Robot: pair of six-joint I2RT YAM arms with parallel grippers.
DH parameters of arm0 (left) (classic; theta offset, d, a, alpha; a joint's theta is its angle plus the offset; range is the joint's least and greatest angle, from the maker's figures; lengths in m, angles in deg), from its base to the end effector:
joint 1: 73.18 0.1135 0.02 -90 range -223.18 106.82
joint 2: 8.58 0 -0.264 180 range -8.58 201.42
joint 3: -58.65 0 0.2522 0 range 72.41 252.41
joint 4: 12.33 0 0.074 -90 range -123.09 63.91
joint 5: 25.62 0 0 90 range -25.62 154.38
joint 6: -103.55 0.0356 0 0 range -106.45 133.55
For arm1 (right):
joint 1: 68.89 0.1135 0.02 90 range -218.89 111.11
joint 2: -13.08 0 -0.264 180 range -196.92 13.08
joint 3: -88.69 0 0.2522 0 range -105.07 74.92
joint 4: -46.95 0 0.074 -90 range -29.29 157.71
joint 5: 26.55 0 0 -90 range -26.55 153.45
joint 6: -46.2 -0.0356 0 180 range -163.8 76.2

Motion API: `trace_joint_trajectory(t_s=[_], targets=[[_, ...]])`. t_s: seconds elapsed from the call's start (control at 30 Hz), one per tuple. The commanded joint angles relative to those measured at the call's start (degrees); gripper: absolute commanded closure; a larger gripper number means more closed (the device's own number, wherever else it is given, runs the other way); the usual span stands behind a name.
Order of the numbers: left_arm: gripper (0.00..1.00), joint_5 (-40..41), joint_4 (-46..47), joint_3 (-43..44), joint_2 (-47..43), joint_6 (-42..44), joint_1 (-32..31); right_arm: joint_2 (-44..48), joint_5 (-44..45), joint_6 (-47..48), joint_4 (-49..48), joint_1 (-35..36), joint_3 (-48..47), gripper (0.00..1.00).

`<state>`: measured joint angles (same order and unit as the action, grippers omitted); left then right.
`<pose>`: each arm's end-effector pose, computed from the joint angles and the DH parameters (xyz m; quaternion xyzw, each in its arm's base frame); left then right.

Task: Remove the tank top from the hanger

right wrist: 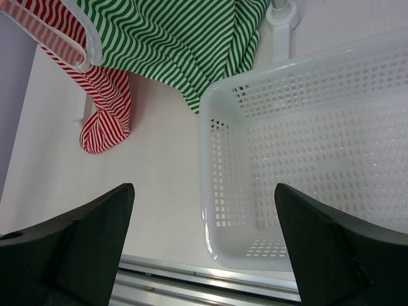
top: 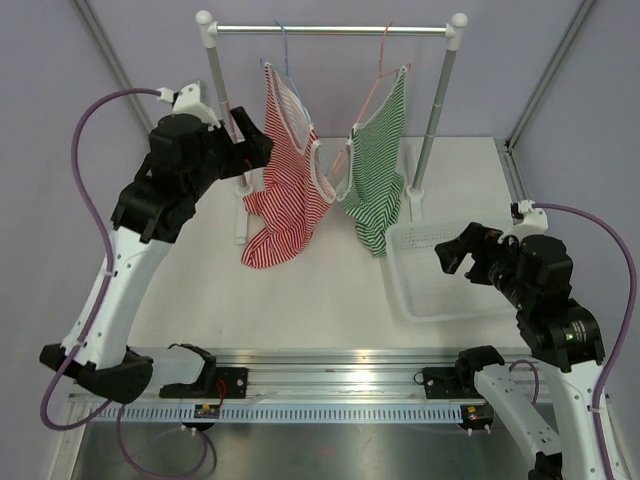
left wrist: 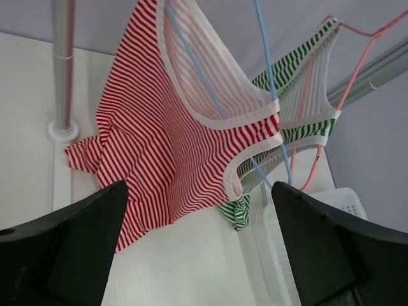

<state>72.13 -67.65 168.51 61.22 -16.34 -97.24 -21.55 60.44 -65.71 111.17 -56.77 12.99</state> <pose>0.2095 -0.0883 0.4948 -0.0813 0.7898 -0.2268 0.5641 0.0912 0.0215 0.3861 0.0568 0.8325 0.1821 0.5201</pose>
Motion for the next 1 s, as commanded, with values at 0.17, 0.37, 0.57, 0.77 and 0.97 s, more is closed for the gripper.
trace_joint_trajectory(t_s=[0.17, 0.37, 0.57, 0.77, 0.97], targets=[[0.01, 8.9, 0.6, 19.0, 16.9, 5.7, -7.1, 1.8, -4.5, -1.0, 0.8, 0.4, 0.0, 0.01], [0.05, 14.7, 0.8, 28.9, 26.8, 10.5, -9.6, 2.4, -5.8, -0.3, 2.0, 0.4, -0.3, 0.00], [0.18, 22.8, 1.7, 34.1, 33.0, 13.6, -9.8, 3.7, -8.3, -0.1, 3.2, 0.4, -0.6, 0.00], [0.39, 27.7, 1.9, 39.3, 39.3, 17.7, -9.8, 4.6, -8.4, 0.5, 4.7, 0.4, -0.4, 0.01], [0.67, 30.7, 1.0, 39.9, 39.5, 18.6, -9.8, 5.2, -8.6, 0.5, 4.8, 0.4, 0.3, 0.01]])
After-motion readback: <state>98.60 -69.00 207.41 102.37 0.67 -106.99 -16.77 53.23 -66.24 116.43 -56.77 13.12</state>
